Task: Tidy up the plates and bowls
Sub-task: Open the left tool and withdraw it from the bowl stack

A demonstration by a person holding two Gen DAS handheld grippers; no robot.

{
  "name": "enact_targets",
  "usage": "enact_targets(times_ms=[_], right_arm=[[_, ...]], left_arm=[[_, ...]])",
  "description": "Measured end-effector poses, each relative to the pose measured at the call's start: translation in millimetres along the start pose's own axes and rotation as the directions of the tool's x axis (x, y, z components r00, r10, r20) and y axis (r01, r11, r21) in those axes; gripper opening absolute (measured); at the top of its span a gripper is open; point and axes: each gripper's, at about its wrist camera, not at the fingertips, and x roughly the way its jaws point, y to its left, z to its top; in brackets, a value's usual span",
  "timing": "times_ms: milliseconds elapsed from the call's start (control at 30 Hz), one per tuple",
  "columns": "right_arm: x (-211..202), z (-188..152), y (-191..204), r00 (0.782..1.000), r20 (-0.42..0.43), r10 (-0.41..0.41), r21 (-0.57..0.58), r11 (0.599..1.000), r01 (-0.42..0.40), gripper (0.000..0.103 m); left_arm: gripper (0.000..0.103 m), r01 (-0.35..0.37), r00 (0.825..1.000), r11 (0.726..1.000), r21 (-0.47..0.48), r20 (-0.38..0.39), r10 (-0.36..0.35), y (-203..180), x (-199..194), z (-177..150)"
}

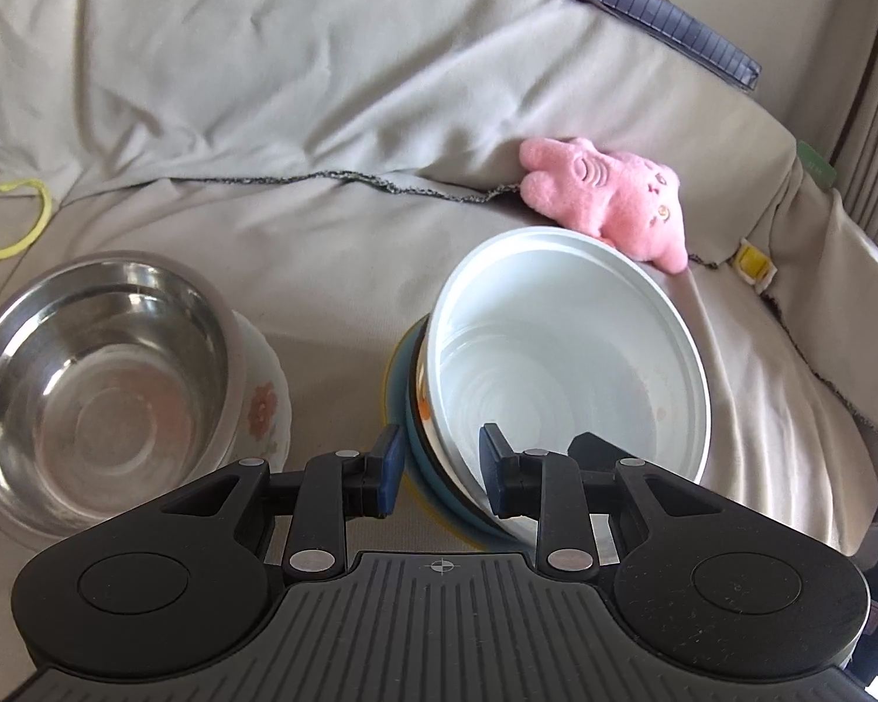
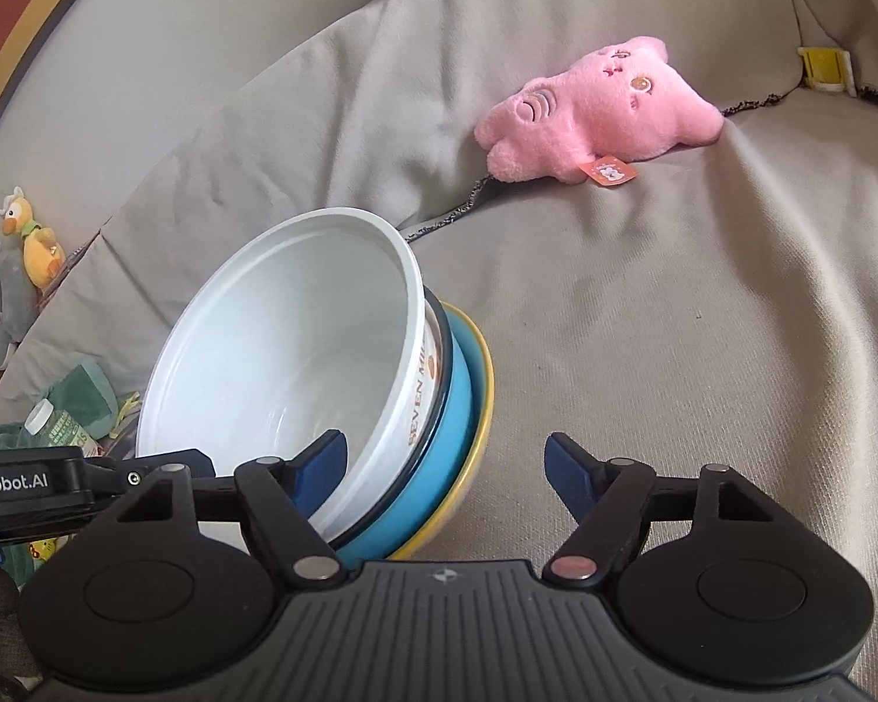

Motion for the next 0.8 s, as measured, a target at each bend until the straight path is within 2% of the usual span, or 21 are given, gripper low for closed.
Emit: enact_targets(times_ms=[300,467,533,667,800], right_arm=[[11,2,-12,0.998,-0.048,0.036,0.072,0.997,-0.032,0.089],[16,4,-8,0.998,-0.058,0.032,0.039,0.999,-0.029,0.089],[19,7,-4,0.997,-0.066,0.042,0.008,0.999,-0.041,0.085],[27,13,0,0.991,-0.096,0.093,-0.023,0.995,-0.096,0.069],[29,18,-2,0.987,-0.118,0.104,-0.051,0.992,-0.111,0.065]], left_arm=[[0.036,-0.022,1.000,1.000,0.010,-0.010,0.022,2,1,0],[0.035,-0.026,1.000,1.000,0.014,-0.008,0.027,1,2,0],[0.034,-0.026,1.000,1.000,0.014,-0.010,0.026,1,2,0],[0.035,-0.029,0.999,0.999,0.019,-0.017,0.029,3,3,3],[0.036,-0.031,0.999,0.999,0.015,-0.026,0.031,4,5,5]])
